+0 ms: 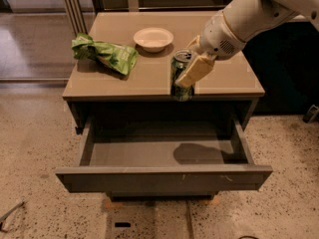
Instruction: Place green can into top drawer
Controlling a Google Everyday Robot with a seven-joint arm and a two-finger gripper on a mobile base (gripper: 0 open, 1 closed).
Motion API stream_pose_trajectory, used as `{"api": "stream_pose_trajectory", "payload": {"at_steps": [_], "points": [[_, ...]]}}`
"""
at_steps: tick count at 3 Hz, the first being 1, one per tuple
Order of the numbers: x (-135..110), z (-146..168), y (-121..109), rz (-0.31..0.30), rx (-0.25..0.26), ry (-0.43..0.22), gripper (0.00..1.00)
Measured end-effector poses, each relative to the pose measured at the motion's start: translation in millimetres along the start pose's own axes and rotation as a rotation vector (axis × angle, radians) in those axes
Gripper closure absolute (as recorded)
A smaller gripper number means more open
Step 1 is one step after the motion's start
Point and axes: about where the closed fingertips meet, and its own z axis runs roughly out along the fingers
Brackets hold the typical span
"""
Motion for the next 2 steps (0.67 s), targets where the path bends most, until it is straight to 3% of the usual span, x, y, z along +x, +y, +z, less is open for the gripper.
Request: {"api": "stream_pose_trajectory", "payload": {"at_steps": [2], "points": [[12.2, 13.9, 12.3, 0.001, 0.009, 0.026, 1.0]]}}
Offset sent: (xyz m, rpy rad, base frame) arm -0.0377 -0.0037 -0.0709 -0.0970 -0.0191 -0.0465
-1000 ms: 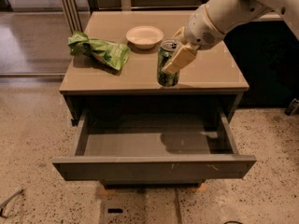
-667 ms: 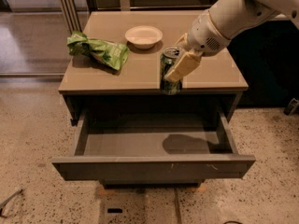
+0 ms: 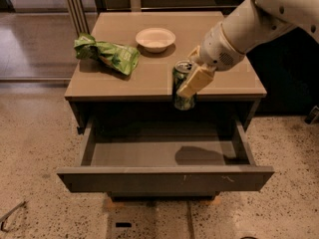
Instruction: Place green can into top drawer
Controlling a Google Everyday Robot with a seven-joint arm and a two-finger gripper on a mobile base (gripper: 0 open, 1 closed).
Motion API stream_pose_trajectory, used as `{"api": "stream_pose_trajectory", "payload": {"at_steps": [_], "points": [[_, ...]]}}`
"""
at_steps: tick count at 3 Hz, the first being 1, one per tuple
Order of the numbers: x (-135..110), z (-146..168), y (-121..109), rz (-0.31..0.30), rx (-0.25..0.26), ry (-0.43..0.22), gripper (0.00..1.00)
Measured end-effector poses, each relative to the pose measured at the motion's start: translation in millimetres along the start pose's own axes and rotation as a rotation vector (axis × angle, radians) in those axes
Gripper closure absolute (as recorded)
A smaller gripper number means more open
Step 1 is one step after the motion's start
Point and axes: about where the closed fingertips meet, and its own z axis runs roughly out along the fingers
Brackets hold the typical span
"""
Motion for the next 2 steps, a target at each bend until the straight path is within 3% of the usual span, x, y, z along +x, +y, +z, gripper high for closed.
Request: {"api": "stream_pose_trajectory", "payload": {"at_steps": [2], "points": [[52.4, 57.9, 50.3, 0.025, 0.027, 0.038, 1.0]]}}
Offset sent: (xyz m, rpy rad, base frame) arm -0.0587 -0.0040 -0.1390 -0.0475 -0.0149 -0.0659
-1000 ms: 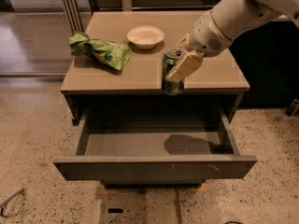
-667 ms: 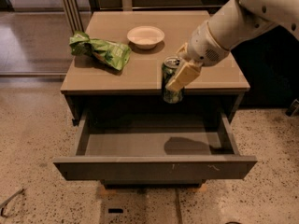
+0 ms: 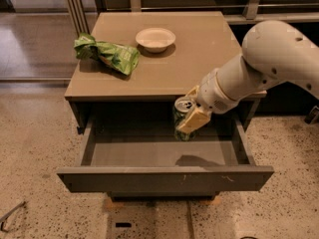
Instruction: Place green can into top drawer
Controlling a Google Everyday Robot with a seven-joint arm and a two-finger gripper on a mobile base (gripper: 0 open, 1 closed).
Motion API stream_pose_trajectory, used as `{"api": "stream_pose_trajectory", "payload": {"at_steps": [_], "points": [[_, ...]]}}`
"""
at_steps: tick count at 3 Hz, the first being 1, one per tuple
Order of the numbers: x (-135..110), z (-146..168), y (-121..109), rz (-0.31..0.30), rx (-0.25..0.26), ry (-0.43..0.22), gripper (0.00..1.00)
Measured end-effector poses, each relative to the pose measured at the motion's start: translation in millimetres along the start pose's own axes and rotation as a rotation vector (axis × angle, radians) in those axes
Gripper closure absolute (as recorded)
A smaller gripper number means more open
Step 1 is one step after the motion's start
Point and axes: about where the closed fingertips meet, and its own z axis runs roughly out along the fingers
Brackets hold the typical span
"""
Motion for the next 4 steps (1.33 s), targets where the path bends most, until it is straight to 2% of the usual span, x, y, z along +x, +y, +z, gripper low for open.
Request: {"api": "stream_pose_trajectory", "payload": {"at_steps": [1, 3, 4], "points": [[29.2, 40.4, 7.4, -0.005, 0.048, -0.006, 1.0], [29.5, 42.3, 9.4, -0.024, 0.042, -0.011, 1.0], [44.7, 63.6, 7.9, -0.047, 0.042, -0.02, 1.0]]}}
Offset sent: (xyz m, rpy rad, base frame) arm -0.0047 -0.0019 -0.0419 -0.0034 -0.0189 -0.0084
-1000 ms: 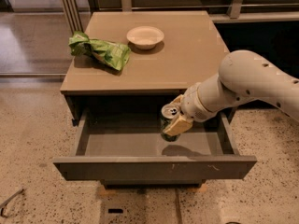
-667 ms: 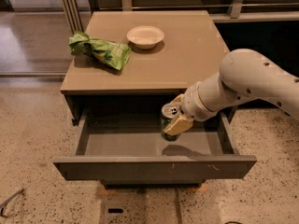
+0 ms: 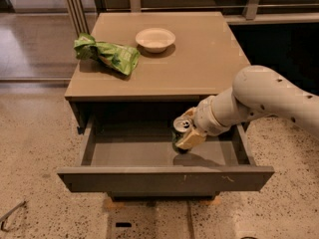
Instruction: Place green can into top drawer
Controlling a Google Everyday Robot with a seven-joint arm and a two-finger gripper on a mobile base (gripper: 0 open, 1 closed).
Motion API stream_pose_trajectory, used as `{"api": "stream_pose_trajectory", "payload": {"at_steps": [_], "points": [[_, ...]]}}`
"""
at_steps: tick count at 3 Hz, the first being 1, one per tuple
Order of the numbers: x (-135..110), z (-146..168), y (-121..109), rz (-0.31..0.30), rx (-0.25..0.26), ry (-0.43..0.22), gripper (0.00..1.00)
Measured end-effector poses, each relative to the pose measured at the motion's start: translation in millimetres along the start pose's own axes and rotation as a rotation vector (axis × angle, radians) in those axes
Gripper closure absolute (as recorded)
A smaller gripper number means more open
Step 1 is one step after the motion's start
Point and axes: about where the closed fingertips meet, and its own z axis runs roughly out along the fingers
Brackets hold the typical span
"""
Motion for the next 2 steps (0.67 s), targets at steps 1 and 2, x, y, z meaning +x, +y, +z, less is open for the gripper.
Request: {"api": "stream_pose_trajectory", "payload": {"at_steps": [1, 2], "points": [[15.1, 26.3, -6.2, -0.001, -0.006, -0.013, 1.0], [26.1, 47.4, -12.4, 0.013, -0.018, -0.025, 1.0]]}}
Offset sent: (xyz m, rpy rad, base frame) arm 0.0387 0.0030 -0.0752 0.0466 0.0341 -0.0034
